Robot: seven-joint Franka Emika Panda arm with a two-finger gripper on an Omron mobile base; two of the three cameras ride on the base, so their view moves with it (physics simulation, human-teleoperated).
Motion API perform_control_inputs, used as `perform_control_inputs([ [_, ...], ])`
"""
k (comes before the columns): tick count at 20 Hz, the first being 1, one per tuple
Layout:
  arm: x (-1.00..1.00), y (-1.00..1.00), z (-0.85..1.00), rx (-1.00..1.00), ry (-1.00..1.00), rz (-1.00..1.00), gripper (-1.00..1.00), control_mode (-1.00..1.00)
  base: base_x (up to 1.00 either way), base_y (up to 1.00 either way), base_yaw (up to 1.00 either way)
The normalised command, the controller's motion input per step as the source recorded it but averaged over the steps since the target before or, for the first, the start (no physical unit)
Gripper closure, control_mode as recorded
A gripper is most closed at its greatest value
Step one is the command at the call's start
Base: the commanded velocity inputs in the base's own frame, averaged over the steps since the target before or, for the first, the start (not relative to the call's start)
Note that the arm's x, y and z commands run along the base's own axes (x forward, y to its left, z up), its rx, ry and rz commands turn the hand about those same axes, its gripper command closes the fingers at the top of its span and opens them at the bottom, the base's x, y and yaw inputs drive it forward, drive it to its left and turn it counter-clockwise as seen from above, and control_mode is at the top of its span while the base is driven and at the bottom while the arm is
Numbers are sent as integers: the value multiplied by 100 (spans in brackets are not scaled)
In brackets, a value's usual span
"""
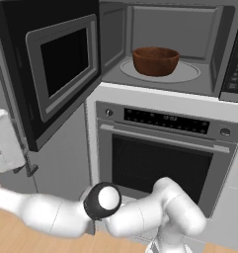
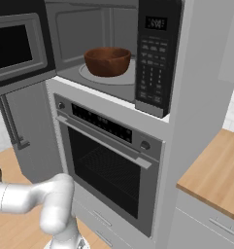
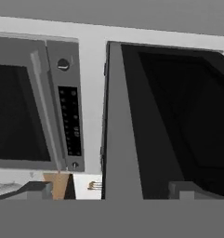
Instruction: Pick the bell pepper from the sink and place it in the bowl. Then pick the bowl and place it in the microwave. Then close the microwave door and press the start button.
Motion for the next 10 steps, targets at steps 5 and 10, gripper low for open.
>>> perform_control_inputs([
  [5,-82,-92,31,0,-22,0,-100,-100,0,0,0],
  [10,-86,-100,9,0,-14,0,-100,-100,0,0,0],
])
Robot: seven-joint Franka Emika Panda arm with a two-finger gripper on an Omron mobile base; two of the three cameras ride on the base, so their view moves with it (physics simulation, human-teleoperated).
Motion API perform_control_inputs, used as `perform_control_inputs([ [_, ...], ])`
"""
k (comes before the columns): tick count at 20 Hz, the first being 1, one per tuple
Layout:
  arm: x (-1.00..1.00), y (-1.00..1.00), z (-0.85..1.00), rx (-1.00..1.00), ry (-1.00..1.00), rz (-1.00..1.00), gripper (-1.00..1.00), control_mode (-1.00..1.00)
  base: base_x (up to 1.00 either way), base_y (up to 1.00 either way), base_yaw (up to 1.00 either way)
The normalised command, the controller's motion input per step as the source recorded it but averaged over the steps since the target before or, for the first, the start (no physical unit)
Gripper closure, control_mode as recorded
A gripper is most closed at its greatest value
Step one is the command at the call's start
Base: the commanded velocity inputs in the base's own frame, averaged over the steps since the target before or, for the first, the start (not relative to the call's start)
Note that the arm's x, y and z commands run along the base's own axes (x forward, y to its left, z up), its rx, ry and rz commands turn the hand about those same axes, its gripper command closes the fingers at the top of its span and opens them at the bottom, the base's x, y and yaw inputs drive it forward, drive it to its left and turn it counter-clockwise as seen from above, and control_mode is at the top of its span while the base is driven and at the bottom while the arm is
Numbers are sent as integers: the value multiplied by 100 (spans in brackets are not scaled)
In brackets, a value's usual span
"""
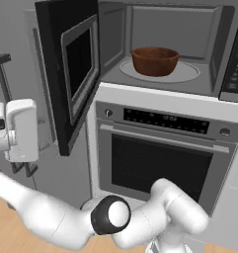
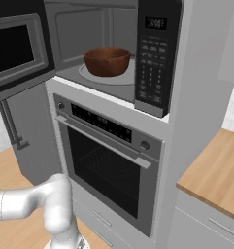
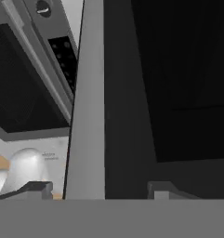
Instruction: Pick the bell pepper from the sink and place it in the bowl. Then pick the bowl and place it in the microwave. Then close the microwave door and press the start button.
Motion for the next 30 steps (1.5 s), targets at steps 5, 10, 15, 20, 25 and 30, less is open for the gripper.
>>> perform_control_inputs([
  [5,-42,-100,0,2,-1,0,-100,-100,0,0,0],
  [10,-6,-100,0,6,0,0,-100,-100,0,0,0],
  [15,0,-100,0,6,0,2,-100,-100,0,0,0],
  [20,0,-100,16,3,-3,3,-100,-100,0,0,0],
  [25,0,-100,58,9,0,4,-100,-100,0,0,0],
  [30,36,-91,34,16,11,9,-100,-100,0,0,0],
])
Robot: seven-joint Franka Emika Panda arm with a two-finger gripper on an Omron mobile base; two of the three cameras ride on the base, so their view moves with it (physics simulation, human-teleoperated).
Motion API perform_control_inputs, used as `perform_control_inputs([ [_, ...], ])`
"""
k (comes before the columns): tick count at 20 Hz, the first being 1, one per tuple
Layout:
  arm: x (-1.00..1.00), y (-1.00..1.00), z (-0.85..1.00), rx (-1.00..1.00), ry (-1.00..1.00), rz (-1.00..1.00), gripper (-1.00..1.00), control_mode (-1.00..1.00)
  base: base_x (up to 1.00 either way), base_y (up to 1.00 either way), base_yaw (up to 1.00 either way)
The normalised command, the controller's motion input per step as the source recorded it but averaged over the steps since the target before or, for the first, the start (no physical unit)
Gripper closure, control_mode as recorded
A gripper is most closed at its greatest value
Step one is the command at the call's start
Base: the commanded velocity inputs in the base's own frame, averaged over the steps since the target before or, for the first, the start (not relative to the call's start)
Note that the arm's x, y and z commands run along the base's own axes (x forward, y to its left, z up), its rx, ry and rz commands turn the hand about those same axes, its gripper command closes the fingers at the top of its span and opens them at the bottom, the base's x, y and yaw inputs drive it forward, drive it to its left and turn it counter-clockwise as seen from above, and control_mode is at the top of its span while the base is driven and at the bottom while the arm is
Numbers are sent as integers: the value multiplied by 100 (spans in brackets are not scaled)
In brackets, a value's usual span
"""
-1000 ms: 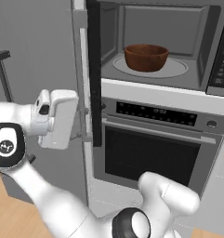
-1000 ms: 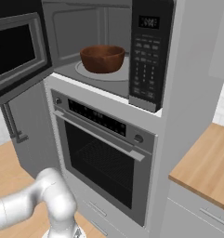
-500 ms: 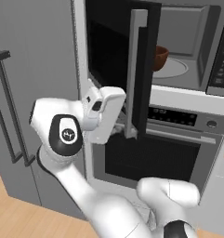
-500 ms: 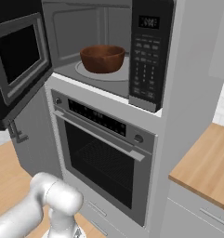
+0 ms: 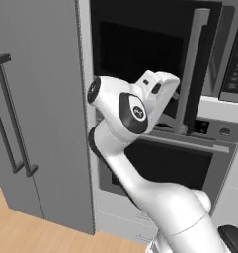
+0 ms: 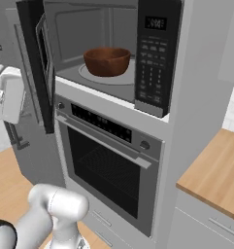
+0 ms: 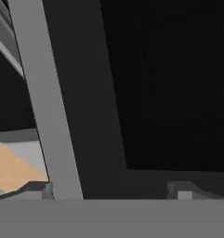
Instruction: Pick the bell pepper from the sink and place it in the bowl. Then pick the bowl and place it in the microwave. Then close the microwave door and press the start button.
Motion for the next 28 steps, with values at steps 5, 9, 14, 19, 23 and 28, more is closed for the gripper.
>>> perform_control_inputs([
  [5,88,-71,0,16,17,17,-100,-100,0,0,0],
  [9,78,-73,0,13,5,20,-100,-100,0,0,0],
  [14,73,-66,0,10,0,25,-100,-100,0,0,0],
  [19,72,-63,0,11,2,29,-100,-100,0,0,0],
  [23,80,-38,0,5,3,25,-100,-100,0,0,0],
  [28,82,-15,-3,1,3,15,-100,-100,0,0,0],
])
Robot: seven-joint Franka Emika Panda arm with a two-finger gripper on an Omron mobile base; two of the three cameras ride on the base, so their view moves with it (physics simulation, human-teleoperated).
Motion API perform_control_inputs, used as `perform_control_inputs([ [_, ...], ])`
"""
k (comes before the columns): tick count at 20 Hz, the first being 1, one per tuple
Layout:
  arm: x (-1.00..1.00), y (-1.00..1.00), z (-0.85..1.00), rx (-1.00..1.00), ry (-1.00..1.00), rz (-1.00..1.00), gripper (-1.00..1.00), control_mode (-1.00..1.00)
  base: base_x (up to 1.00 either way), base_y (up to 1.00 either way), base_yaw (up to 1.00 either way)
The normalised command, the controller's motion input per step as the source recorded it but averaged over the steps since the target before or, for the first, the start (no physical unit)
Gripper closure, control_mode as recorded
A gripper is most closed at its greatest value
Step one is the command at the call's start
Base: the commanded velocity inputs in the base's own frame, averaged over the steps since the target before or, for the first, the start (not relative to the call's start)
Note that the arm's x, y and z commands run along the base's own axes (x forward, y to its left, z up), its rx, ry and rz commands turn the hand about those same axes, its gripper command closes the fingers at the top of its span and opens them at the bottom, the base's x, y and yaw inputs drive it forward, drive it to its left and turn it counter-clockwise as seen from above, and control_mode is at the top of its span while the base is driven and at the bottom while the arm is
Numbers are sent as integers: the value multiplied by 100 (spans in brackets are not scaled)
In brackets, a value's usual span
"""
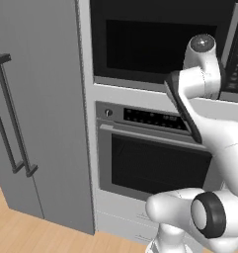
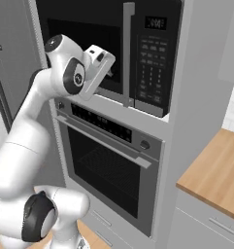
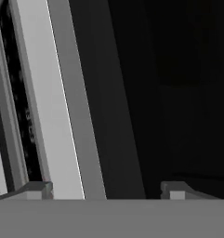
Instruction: Pick the bell pepper from the sink and place it in the bowl. Then pick the bowl and place it in the microwave. Then close the microwave door and press the start button.
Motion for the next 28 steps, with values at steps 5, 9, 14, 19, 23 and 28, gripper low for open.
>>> perform_control_inputs([
  [5,46,-4,-24,-1,-4,13,-100,-100,0,0,0],
  [9,-9,10,1,1,-12,1,-100,-100,0,0,0],
  [14,-66,31,32,16,-15,-21,-100,-100,0,0,0],
  [19,-90,29,37,32,-9,-39,-100,-100,0,0,0],
  [23,-85,3,18,30,-14,-44,-100,-100,0,0,0],
  [28,-89,0,1,22,-23,-37,100,-100,0,0,0],
])
